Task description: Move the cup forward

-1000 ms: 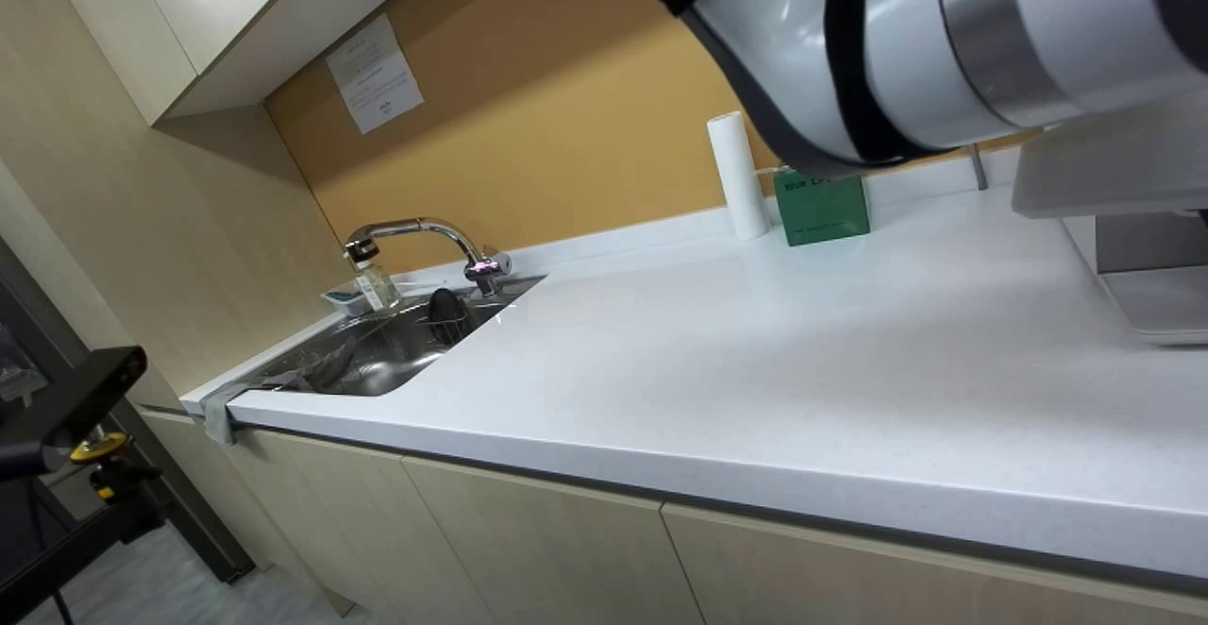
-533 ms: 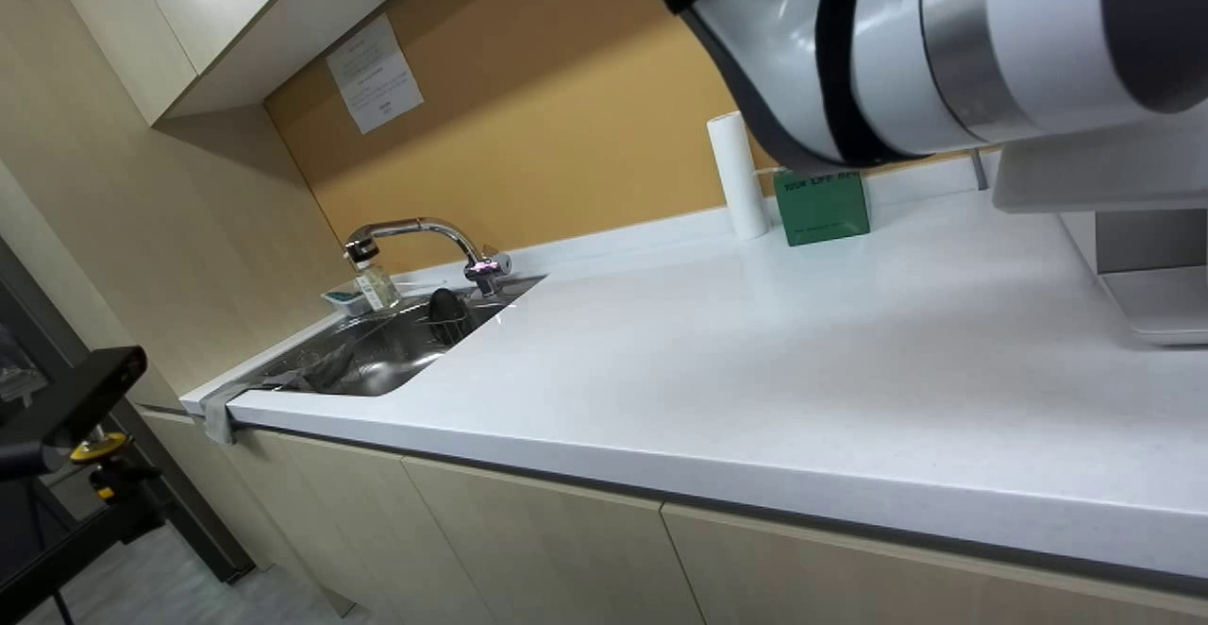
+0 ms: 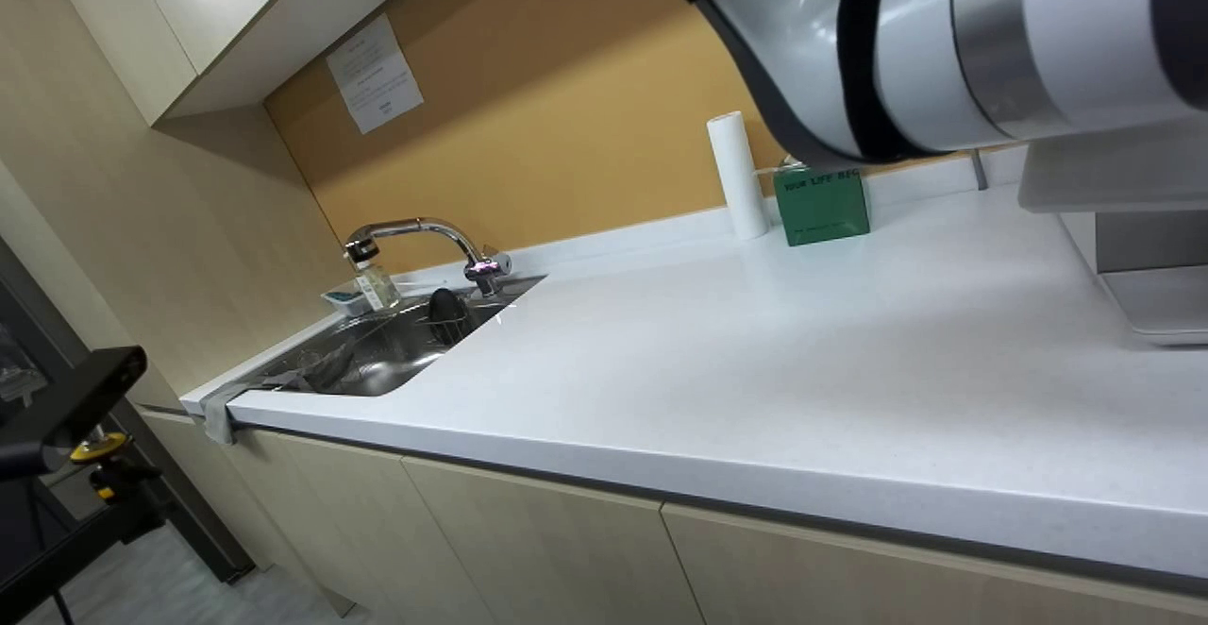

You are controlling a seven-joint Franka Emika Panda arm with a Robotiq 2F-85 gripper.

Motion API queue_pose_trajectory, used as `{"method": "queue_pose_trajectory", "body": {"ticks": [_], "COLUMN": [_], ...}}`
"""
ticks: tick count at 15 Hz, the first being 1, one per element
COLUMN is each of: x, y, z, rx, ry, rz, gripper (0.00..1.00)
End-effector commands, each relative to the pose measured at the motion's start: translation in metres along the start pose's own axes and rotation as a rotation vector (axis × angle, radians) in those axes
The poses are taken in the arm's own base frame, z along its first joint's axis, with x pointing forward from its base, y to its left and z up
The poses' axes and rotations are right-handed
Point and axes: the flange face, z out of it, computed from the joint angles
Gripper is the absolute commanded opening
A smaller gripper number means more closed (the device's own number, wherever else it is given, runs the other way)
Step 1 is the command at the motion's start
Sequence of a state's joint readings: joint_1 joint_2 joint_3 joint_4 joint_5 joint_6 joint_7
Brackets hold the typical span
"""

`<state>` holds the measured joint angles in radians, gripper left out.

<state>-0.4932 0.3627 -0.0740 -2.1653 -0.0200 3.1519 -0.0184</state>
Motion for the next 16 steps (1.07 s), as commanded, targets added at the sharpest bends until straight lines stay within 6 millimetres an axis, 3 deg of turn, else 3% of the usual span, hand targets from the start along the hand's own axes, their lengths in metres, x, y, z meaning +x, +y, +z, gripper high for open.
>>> {"method": "queue_pose_trajectory", "body": {"ticks": [1, 6, 12, 16], "x": [-0.002, -0.019, -0.055, -0.083], "y": [-0.003, -0.001, 0.018, 0.023], "z": [-0.015, -0.035, -0.056, -0.057], "rx": [0.005, -0.011, -0.055, -0.061], "ry": [-0.002, -0.038, -0.065, -0.085], "rz": [-0.024, -0.043, -0.043, -0.039], "gripper": [0.04, 0.04, 0.04, 0.04]}}
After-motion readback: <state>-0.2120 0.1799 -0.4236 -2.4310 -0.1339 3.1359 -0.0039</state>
